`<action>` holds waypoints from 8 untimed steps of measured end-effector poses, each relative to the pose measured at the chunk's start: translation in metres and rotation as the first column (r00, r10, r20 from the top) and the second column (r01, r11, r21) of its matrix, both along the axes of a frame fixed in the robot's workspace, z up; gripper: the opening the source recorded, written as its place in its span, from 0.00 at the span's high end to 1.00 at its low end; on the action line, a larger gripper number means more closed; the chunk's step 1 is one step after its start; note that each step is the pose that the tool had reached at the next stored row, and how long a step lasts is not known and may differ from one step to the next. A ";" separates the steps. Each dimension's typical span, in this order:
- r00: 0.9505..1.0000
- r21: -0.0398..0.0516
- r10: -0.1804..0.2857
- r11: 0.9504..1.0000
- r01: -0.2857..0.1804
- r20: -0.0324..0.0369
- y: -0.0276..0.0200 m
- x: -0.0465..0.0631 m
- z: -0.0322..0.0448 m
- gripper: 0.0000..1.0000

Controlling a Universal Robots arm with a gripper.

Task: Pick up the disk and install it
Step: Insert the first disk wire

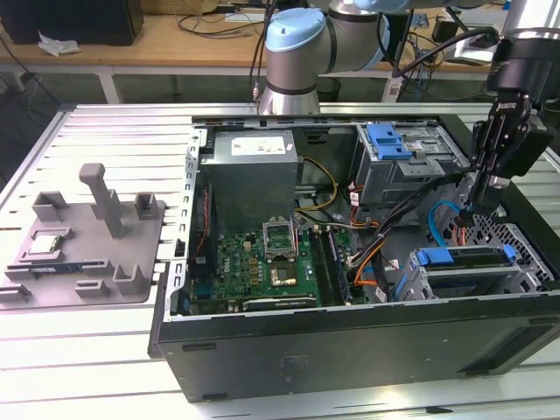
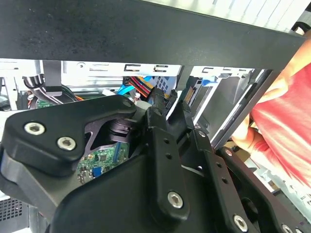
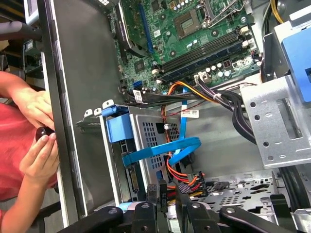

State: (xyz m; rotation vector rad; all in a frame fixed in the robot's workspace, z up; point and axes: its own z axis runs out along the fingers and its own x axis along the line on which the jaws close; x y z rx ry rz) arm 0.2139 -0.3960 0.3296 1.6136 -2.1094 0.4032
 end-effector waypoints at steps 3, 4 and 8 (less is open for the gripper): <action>1.000 0.000 0.000 1.000 0.000 0.000 -0.0001 0.000 0.0001 0.71; 1.000 0.000 0.000 1.000 0.000 0.000 -0.0002 0.000 0.0002 0.71; 1.000 0.000 0.000 1.000 0.000 0.000 -0.0017 -0.001 0.0001 0.71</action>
